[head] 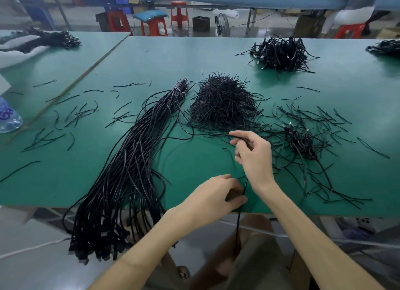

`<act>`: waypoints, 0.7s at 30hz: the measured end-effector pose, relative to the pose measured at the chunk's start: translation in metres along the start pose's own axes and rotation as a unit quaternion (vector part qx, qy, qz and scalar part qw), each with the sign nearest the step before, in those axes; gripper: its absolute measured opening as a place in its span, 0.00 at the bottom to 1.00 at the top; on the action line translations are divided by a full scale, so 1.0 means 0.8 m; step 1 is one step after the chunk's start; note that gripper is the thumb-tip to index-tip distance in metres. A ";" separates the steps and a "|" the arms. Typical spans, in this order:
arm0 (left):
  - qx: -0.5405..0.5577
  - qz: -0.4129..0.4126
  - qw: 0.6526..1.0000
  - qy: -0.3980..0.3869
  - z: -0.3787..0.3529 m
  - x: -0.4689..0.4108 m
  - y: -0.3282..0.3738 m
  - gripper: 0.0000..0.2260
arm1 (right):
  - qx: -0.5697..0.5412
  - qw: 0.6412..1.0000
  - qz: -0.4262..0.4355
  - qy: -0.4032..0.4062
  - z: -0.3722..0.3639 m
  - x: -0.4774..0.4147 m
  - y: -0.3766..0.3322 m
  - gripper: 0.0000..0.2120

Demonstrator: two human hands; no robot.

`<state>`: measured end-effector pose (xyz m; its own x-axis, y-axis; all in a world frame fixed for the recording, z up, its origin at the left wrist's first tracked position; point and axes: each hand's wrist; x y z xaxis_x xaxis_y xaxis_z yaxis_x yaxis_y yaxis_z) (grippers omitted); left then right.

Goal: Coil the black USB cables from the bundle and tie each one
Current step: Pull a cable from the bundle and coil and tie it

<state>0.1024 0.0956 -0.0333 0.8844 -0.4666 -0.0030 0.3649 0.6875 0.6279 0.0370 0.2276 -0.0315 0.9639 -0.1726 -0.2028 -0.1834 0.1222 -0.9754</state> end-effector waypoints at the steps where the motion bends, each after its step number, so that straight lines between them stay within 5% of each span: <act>1: 0.014 -0.003 1.000 0.006 -0.002 0.000 0.002 0.08 | -0.031 0.999 -0.016 0.006 -0.003 0.000 -0.001 0.17; 4: 0.159 0.003 0.986 0.046 0.002 0.001 0.005 0.05 | -0.027 1.000 -0.015 0.003 -0.005 -0.002 -0.003 0.18; 9: 0.480 0.085 0.870 0.074 0.034 0.003 -0.007 0.09 | 0.101 0.994 0.035 0.014 0.011 -0.005 -0.002 0.16; 14: 0.432 0.116 0.886 0.124 0.058 -0.004 -0.032 0.13 | 0.349 0.902 0.253 0.012 0.015 0.018 -0.005 0.13; 18: 0.402 0.106 0.902 0.119 0.065 -0.009 -0.038 0.15 | 0.203 0.946 0.176 -0.182 0.013 0.032 -0.012 0.13; 21: 0.418 0.122 0.898 0.072 0.071 -0.007 -0.044 0.13 | 0.201 0.952 0.164 -0.163 0.016 0.032 -0.007 0.06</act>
<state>0.0678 0.0424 -0.0111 0.9585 -0.2420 0.1508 -0.1366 0.0742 0.9878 0.0655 0.2351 -0.0306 0.8884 0.2438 -0.3889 -0.4588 0.4935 -0.7389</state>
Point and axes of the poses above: each hand's wrist, its own x-axis away from the middle knuckle, its own z-axis out of the back of the hand, y = z × x, and after that the axes turned 2 degrees about y, right-handed
